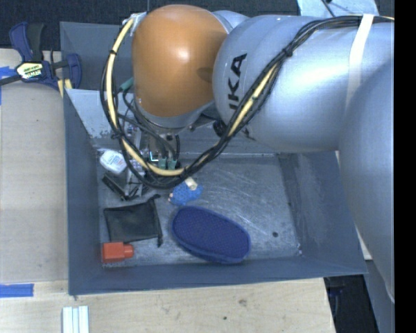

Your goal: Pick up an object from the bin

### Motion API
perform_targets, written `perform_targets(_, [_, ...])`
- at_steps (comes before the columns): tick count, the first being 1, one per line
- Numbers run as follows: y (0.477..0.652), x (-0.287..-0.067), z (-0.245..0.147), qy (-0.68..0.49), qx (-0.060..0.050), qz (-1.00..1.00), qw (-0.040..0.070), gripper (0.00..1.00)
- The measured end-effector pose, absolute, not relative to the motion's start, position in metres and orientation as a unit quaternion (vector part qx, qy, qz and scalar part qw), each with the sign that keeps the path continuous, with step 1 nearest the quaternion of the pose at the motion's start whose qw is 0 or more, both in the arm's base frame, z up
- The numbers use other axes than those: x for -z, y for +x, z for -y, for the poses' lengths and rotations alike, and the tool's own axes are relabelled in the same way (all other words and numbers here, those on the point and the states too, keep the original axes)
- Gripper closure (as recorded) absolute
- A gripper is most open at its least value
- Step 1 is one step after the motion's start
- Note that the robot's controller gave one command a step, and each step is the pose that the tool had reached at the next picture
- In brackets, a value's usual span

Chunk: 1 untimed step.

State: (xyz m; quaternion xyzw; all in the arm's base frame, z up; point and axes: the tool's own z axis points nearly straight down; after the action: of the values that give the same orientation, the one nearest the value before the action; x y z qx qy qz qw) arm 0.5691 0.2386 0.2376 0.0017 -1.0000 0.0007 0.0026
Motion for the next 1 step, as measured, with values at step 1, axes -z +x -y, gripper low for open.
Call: perform_targets(1, [0.5355,-0.0864,-0.2068,0.070,0.004,0.997,-0.009,0.00])
